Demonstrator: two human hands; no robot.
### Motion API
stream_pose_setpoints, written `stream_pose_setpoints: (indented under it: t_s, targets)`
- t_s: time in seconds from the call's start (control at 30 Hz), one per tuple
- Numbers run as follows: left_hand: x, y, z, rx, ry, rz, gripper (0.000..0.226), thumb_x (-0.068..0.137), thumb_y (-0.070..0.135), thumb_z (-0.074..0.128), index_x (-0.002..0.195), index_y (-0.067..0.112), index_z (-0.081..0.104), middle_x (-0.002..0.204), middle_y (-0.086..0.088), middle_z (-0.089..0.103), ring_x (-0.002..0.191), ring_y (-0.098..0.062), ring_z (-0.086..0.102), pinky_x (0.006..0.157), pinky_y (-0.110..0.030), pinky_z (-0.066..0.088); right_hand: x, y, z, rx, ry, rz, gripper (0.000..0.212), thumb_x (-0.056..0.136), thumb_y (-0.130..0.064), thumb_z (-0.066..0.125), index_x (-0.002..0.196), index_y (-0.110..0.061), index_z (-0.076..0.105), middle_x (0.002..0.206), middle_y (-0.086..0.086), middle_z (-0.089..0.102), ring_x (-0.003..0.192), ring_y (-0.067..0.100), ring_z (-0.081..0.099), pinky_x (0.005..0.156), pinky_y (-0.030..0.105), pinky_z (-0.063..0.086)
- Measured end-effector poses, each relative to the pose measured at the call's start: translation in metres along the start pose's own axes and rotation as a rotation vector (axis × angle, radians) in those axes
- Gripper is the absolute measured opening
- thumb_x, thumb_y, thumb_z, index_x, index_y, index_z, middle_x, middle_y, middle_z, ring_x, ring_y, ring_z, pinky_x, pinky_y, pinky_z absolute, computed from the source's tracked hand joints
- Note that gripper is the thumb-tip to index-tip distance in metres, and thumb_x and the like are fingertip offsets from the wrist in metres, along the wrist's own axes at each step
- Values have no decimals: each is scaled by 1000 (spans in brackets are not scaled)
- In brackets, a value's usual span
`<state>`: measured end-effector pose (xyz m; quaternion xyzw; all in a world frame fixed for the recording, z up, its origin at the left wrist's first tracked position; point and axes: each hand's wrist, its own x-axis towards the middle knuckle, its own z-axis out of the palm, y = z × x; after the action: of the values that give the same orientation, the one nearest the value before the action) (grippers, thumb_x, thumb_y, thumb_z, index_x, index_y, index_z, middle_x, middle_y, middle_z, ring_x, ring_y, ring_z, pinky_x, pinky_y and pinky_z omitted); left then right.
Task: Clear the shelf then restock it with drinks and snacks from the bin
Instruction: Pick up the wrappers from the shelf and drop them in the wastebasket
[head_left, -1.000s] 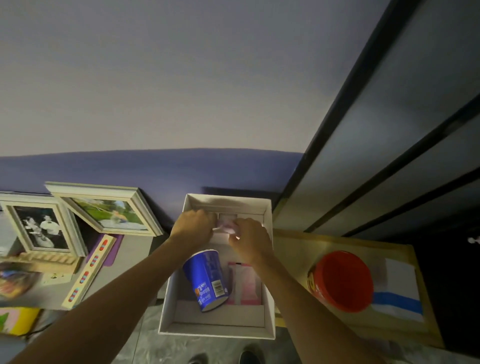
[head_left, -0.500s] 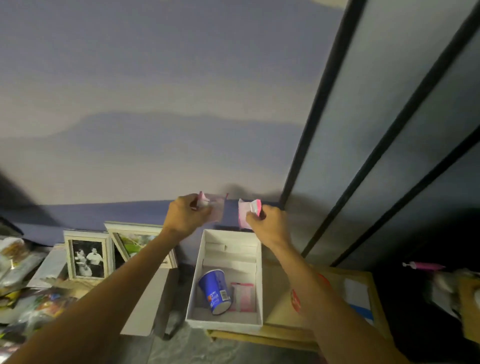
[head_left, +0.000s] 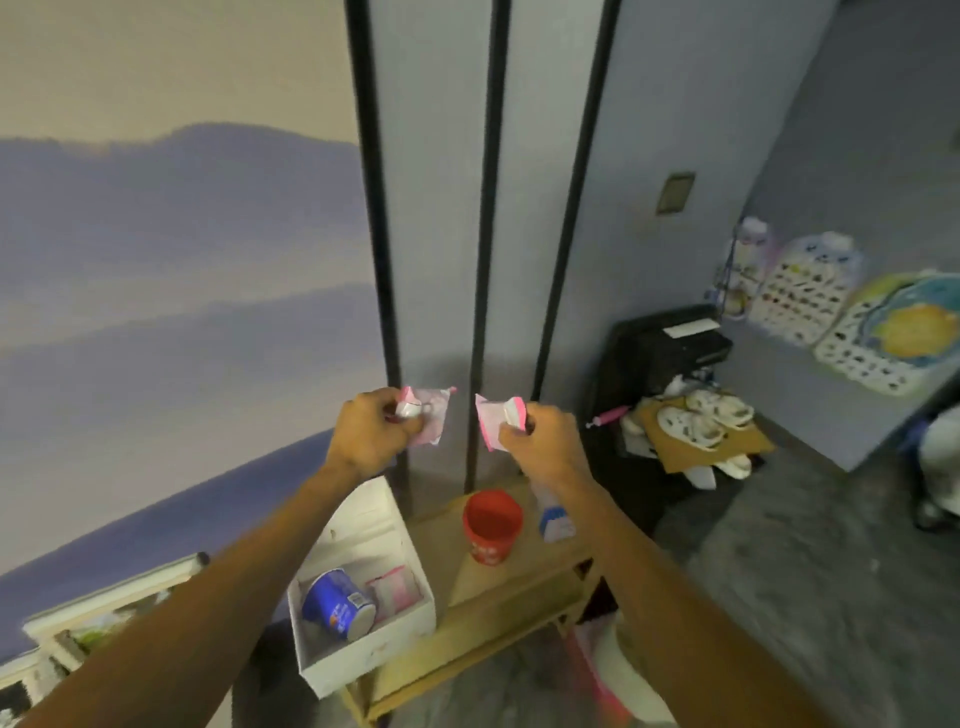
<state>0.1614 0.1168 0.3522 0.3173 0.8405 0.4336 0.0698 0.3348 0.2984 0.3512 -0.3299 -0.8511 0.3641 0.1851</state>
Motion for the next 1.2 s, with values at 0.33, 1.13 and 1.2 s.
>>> stream_pose_setpoints:
  t_s: [0.33, 1.13, 1.2]
  targets:
    - [-8, 152, 237, -70, -363, 160, 13, 98, 25, 71, 108, 17, 73, 83, 4, 69, 70, -5, 63, 66, -25, 53, -53, 171, -179, -51, 270, 188, 12, 98, -19, 70, 104, -9, 70, 94, 2, 69, 85, 19, 65, 77, 38, 58]
    - [-44, 26, 651, 200, -632, 51, 29, 100, 38, 68, 121, 19, 71, 99, 6, 70, 88, -11, 64, 79, -30, 53, -47, 591, -47, -69, 177, 739, 39, 100, -57, 61, 83, -23, 70, 71, -7, 65, 63, 10, 63, 62, 30, 55]
    - [-53, -28, 694, 219, -674, 9, 26, 101, 43, 64, 115, 22, 72, 100, 4, 75, 90, -14, 68, 84, -37, 59, -56, 637, 2, -114, 161, 771, 48, 102, -62, 53, 84, -21, 71, 73, -4, 67, 65, 13, 65, 66, 32, 57]
